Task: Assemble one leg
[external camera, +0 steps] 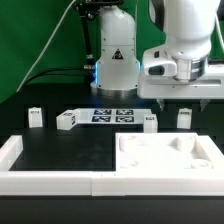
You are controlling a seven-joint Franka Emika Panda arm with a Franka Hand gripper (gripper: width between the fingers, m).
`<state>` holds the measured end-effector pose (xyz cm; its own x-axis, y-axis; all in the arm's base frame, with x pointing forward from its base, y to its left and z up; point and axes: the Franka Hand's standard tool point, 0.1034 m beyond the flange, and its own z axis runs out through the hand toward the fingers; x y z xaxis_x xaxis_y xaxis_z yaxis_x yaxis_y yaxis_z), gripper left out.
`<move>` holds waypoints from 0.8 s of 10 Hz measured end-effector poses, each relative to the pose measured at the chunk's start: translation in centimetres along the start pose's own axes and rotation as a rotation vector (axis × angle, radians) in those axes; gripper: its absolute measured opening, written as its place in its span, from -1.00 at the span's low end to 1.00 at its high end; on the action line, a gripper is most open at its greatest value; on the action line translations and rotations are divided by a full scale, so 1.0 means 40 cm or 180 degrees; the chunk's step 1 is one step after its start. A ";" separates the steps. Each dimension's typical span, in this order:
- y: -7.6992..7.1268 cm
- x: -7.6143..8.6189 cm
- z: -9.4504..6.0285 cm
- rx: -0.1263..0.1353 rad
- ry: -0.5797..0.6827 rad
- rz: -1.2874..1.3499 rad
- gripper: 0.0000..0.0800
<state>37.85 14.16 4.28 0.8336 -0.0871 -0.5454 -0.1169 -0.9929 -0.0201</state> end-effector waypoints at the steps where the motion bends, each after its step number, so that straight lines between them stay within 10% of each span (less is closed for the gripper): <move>1: -0.007 0.004 0.000 -0.0017 -0.0272 0.0000 0.62; 4: 0.014 0.005 0.029 -0.0078 -0.1090 0.0050 0.62; 8: 0.025 0.006 0.075 -0.0094 -0.1153 0.0132 0.62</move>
Offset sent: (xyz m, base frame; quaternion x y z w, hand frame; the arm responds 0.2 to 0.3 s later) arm -0.0050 -0.0098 -0.0109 0.0041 -0.2790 0.0262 0.9599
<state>36.33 13.40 1.62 0.5825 -0.0985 -0.8068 -0.1267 -0.9915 0.0296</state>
